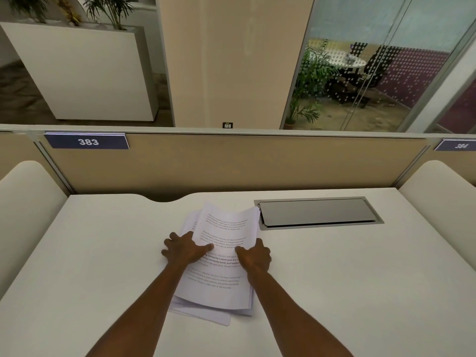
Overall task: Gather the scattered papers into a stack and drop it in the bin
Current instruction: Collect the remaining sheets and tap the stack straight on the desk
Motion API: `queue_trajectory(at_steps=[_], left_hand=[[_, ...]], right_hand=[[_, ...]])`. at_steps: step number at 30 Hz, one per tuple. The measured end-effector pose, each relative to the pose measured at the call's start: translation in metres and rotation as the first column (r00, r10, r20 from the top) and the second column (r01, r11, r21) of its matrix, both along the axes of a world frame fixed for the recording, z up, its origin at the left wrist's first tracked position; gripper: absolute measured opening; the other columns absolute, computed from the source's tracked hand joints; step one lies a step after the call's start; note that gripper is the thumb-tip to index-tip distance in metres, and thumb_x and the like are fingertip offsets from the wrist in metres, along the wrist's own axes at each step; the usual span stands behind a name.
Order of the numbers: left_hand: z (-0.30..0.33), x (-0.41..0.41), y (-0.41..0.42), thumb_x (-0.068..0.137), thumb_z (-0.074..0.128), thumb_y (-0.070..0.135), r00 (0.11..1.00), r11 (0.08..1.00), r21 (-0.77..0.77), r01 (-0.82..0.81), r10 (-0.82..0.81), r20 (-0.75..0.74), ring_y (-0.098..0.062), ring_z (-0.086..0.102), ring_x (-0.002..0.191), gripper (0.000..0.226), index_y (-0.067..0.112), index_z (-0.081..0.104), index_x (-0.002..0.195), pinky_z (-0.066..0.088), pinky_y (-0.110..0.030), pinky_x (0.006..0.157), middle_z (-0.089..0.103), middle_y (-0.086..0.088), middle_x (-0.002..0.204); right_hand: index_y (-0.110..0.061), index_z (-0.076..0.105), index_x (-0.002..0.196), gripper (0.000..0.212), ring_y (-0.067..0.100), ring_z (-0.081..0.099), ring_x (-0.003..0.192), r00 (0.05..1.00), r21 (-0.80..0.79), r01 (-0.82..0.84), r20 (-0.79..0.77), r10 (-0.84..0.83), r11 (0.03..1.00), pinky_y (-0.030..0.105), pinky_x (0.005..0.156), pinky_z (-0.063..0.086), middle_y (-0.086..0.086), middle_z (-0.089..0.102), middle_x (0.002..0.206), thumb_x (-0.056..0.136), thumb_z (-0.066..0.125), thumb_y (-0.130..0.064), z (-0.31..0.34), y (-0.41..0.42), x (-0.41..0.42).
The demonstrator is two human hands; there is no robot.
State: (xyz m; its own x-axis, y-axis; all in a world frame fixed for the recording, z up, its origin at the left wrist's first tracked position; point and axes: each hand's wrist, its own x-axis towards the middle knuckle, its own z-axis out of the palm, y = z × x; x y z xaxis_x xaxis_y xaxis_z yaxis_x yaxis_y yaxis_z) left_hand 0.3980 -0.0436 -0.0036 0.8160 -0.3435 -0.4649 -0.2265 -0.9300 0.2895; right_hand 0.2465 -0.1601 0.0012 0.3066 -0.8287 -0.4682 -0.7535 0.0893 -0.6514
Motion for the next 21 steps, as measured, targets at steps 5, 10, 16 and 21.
queue_trajectory(at_steps=[5,10,16,21], left_hand=[[-0.005,0.001,0.008,0.071,0.070,0.077,0.999,0.995,-0.096,-0.028,0.024,-0.049,-0.038,0.033,0.144,0.091,0.031,0.043,0.146,0.025,-0.059,0.119,0.036,-0.014,0.152],[-0.006,-0.006,0.006,0.073,0.074,0.070,0.996,0.980,-0.181,-0.077,0.067,-0.061,-0.037,0.030,0.146,0.087,0.031,0.043,0.145,0.022,-0.062,0.120,0.031,-0.013,0.154],[-0.007,-0.005,0.010,0.075,0.074,0.067,0.993,0.981,-0.166,-0.099,0.088,-0.072,-0.038,0.034,0.143,0.081,0.031,0.048,0.143,0.033,-0.060,0.118,0.034,-0.015,0.150],[-0.013,-0.008,0.009,0.075,0.071,0.070,0.996,0.988,-0.126,-0.093,0.091,-0.027,-0.037,0.030,0.144,0.082,0.033,0.045,0.145,0.028,-0.060,0.118,0.033,-0.013,0.150]], right_hand=[[-0.021,0.046,0.140,0.060,0.036,0.047,0.128,0.999,-0.002,-0.045,0.003,0.045,0.999,0.045,0.103,0.049,0.015,0.050,0.136,0.086,0.067,-0.038,0.002,0.001,0.003],[-0.023,0.044,0.144,0.068,0.038,0.054,0.121,0.998,0.088,-0.026,0.061,0.021,0.996,0.039,0.097,0.053,0.016,0.032,0.140,0.082,0.071,-0.034,0.006,0.002,0.004],[-0.028,0.052,0.134,0.060,0.036,0.051,0.125,0.997,0.142,-0.041,0.075,0.031,0.989,0.050,0.109,0.041,0.009,0.059,0.135,0.078,0.072,-0.033,0.007,-0.005,-0.005],[-0.025,0.048,0.143,0.067,0.037,0.059,0.114,0.991,0.122,-0.003,0.130,-0.013,0.992,0.046,0.100,0.055,0.015,0.039,0.137,0.080,0.071,-0.024,0.006,0.000,-0.002]])
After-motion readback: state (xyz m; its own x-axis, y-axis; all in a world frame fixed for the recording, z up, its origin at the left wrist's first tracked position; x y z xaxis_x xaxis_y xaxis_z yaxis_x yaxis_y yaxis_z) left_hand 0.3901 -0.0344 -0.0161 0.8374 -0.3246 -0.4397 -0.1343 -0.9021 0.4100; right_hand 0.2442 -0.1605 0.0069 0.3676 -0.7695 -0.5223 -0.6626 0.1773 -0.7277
